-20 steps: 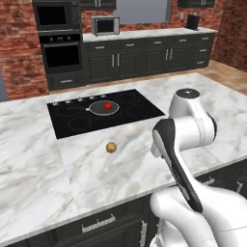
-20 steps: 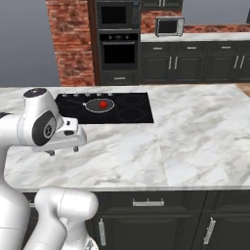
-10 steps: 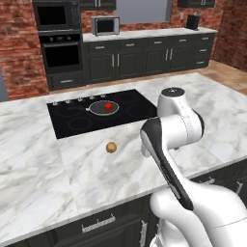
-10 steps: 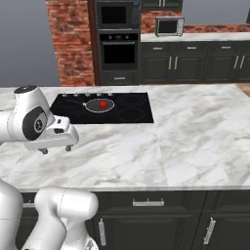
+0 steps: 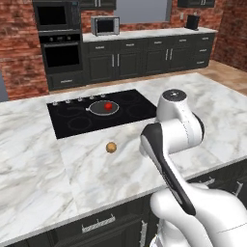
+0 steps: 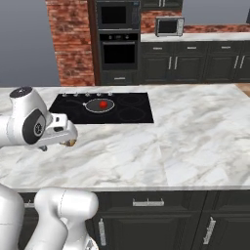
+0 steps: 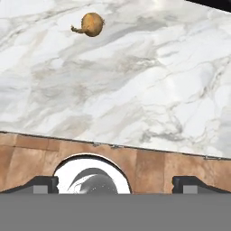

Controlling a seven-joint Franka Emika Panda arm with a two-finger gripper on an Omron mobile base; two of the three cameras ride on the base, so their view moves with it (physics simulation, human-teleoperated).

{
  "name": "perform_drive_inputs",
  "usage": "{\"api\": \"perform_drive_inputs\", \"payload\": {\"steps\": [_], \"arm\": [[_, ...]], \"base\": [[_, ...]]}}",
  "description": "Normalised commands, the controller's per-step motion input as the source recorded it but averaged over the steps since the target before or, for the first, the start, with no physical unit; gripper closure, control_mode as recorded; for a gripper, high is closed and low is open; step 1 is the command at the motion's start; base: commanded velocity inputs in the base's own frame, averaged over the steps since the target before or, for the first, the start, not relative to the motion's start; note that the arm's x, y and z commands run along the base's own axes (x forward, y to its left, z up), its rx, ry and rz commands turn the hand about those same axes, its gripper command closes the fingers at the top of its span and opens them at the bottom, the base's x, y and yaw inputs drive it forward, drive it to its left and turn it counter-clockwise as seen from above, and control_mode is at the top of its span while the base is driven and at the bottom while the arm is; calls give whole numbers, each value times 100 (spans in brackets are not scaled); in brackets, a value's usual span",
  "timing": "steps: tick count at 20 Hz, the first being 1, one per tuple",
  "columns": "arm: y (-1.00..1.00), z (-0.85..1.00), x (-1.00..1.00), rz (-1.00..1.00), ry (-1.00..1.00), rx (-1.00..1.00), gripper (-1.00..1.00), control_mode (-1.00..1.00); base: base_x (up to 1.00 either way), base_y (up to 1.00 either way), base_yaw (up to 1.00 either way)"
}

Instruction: Place the pan on the center burner on the stove. Then place the tomato and the onion in the pan and turn on the center burner.

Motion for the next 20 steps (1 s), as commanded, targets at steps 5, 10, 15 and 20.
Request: {"api": "perform_drive_inputs", "payload": {"steps": [5, 10, 15, 20], "arm": [[20, -5, 53, 9, -13, 2, -100, -100], [36, -2, 54, 4, -3, 1, -100, -100], [35, -4, 32, 1, 0, 2, -100, -100], [22, -10, 22, 0, 0, 3, -100, -100]], "base": [[0, 0, 0], [0, 0, 0], [0, 0, 0], [0, 0, 0]]}}
